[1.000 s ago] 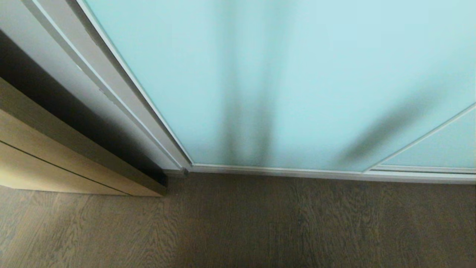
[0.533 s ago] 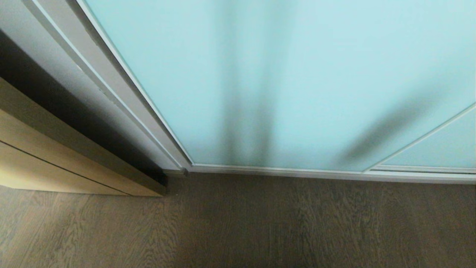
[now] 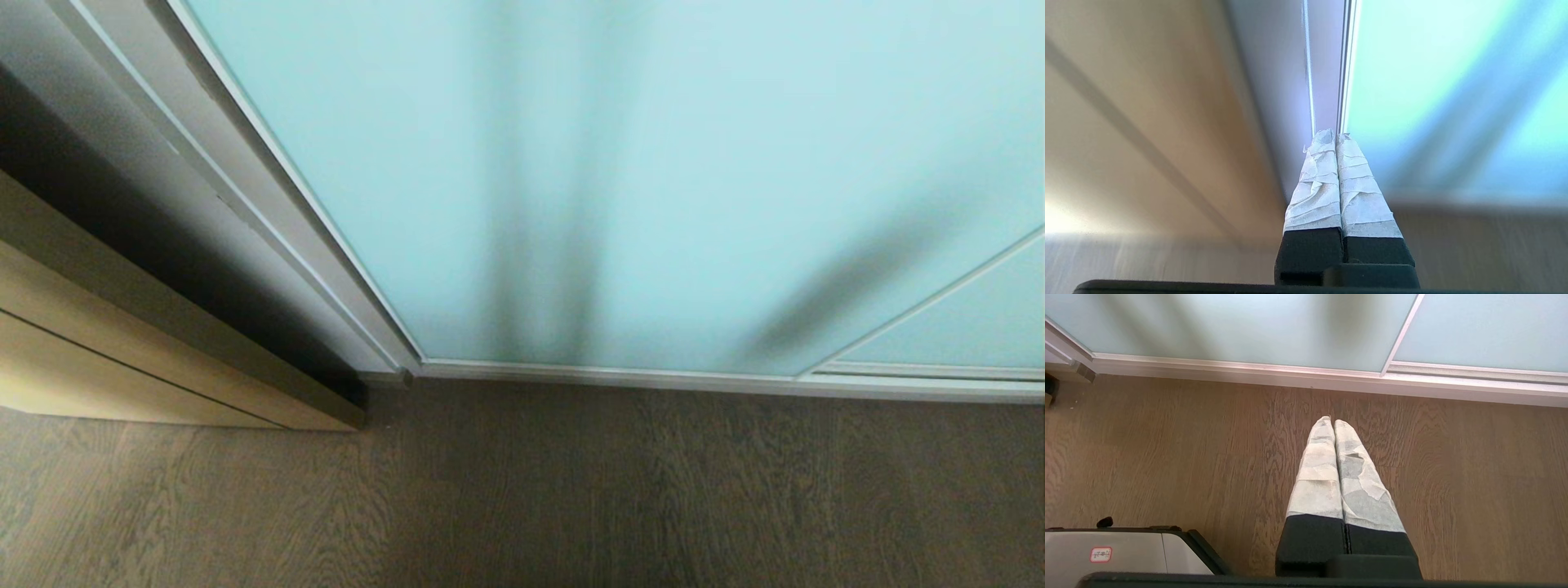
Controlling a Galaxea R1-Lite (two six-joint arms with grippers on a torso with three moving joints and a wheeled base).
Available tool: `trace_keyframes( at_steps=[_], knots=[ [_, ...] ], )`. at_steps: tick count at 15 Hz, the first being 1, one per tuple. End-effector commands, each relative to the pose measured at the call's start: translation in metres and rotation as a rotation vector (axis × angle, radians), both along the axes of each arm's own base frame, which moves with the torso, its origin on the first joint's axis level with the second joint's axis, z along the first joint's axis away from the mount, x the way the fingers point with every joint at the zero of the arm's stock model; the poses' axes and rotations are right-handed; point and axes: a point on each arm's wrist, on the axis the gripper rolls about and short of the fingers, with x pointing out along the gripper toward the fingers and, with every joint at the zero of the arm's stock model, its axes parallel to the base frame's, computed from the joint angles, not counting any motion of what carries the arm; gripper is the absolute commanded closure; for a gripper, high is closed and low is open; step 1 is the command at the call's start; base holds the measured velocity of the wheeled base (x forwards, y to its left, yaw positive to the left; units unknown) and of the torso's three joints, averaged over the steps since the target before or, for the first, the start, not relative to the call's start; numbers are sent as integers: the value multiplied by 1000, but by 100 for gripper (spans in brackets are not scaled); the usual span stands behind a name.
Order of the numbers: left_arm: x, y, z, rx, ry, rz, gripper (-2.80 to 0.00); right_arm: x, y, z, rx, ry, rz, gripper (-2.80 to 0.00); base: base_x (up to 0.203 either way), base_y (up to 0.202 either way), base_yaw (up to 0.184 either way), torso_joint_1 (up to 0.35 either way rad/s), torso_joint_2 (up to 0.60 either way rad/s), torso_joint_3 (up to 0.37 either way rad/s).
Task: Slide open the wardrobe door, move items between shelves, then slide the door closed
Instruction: Open the door
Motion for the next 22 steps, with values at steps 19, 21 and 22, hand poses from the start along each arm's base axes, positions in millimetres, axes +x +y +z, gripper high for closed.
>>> trace_keyframes(
  at_steps=[19,21,22],
  knots=[
    [134,-8,42,39,-349,-52,0,0,0,0,0,0,0,0,0,0,0,0,0,0],
    [131,-13,45,30,-368,-65,0,0,0,0,0,0,0,0,0,0,0,0,0,0],
    [131,-14,46,15,-367,-58,0,0,0,0,0,1,0,0,0,0,0,0,0,0]
  ],
)
